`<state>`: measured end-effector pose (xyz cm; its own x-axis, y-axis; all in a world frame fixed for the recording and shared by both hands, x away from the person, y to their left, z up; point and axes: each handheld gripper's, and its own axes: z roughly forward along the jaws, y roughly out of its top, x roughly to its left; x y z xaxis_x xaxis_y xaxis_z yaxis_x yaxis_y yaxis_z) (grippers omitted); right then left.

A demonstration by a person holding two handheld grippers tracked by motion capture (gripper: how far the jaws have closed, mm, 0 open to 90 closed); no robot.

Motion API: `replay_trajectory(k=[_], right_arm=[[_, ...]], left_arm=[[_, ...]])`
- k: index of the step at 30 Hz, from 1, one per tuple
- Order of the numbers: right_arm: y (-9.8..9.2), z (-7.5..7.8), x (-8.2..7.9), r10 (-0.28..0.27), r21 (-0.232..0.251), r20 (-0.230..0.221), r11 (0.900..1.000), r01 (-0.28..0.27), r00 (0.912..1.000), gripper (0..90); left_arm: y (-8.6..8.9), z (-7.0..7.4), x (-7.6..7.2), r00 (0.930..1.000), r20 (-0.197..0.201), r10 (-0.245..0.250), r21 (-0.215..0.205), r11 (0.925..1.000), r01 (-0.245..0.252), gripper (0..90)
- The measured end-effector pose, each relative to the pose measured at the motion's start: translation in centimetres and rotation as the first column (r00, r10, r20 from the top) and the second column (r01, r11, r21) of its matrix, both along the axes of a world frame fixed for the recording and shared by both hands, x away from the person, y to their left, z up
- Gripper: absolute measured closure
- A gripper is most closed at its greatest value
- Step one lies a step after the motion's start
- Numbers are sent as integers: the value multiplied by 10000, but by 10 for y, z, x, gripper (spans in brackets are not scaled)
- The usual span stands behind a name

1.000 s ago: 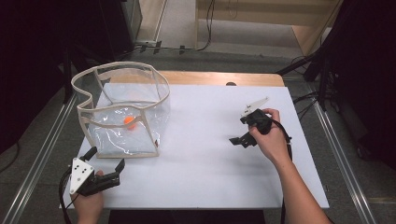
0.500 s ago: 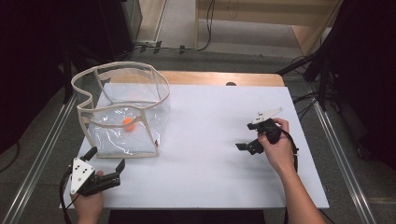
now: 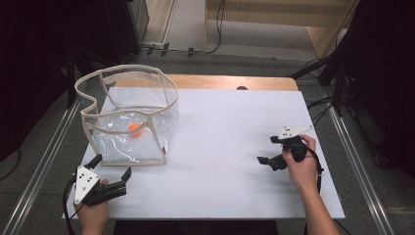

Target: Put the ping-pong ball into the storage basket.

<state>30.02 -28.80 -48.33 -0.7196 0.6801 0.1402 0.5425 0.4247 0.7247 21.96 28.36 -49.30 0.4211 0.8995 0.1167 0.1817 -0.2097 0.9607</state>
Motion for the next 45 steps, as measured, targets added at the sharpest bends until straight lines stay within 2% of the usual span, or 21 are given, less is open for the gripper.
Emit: replay_trajectory(k=[16, 22, 28, 36, 40, 45], right_arm=[[-29, -15, -34, -767, 654, 301, 9951, 746, 9966, 0], [-40, -20, -45, -1008, 990, 348, 9903, 970, 9943, 0], [-49, -26, -56, -1230, 1115, 340, 9867, 1185, 9918, 0], [-63, -32, -71, -1577, 1596, 556, 9762, 1471, 9859, 0], [-69, -36, -77, -1869, 1806, 499, 9678, 1752, 9811, 0], [-76, -38, -85, -2145, 2300, 764, 9540, 1921, 9737, 0]], left_arm=[[-1, 0, 0, 10000, 23, -11, 90, 10000, 10, 0], [-1, 0, -1, 10000, 9, -1, 114, 9999, 1, 0], [-1, 0, -1, 10000, 16, 6, 129, 9999, -6, 0], [-1, -1, -1, 10000, 21, 1, 118, 9999, -1, 0], [-1, -1, -1, 10000, 26, 0, 116, 9999, -1, 0], [-1, 0, -1, 10000, 21, 0, 29, 10000, 0, 0]])
